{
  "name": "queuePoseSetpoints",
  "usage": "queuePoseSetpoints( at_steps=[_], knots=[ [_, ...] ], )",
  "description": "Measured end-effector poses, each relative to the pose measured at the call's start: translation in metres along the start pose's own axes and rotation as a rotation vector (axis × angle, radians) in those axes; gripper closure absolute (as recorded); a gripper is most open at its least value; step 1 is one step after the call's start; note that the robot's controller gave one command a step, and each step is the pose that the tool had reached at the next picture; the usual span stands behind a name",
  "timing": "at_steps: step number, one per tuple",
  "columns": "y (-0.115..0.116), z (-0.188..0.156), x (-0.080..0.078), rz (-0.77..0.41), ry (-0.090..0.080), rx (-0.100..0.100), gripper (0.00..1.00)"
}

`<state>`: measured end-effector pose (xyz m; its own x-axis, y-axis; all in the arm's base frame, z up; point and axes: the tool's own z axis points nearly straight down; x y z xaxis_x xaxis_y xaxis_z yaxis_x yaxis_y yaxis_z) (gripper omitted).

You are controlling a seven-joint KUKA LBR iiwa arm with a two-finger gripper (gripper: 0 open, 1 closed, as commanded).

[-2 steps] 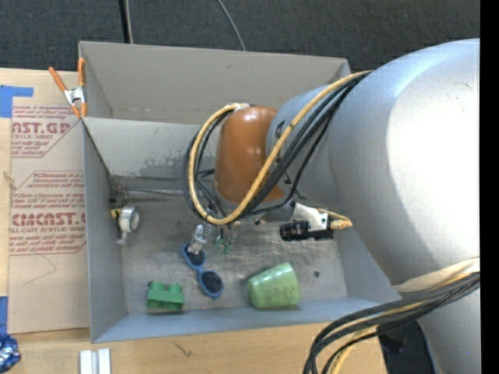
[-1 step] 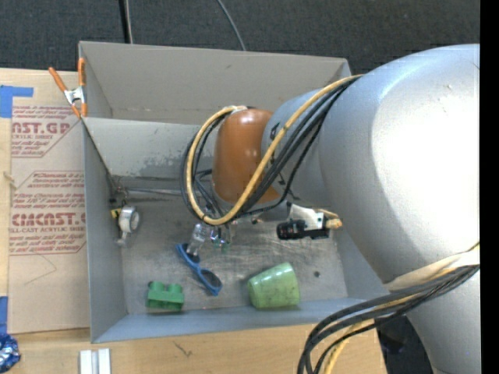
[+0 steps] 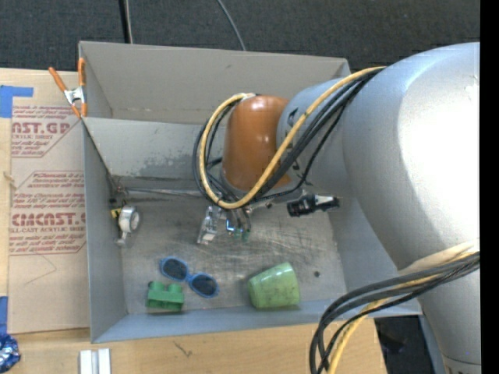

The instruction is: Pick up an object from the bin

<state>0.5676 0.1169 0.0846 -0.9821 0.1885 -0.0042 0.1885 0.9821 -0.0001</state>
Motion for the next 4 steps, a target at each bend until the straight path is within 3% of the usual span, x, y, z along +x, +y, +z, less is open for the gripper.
queuePoseSetpoints(
  at_steps=[1, 2, 3, 4],
  knots=[
    [-0.103, -0.010, 0.036, -0.344, 0.003, 0.001, 1.00],
    [-0.098, -0.016, 0.027, -0.344, -0.036, -0.007, 0.00],
    [-0.029, -0.009, 0.075, -0.298, 0.007, -0.005, 0.00],
    [0.026, -0.005, 0.088, -0.205, 0.005, -0.004, 0.00]
  ],
)
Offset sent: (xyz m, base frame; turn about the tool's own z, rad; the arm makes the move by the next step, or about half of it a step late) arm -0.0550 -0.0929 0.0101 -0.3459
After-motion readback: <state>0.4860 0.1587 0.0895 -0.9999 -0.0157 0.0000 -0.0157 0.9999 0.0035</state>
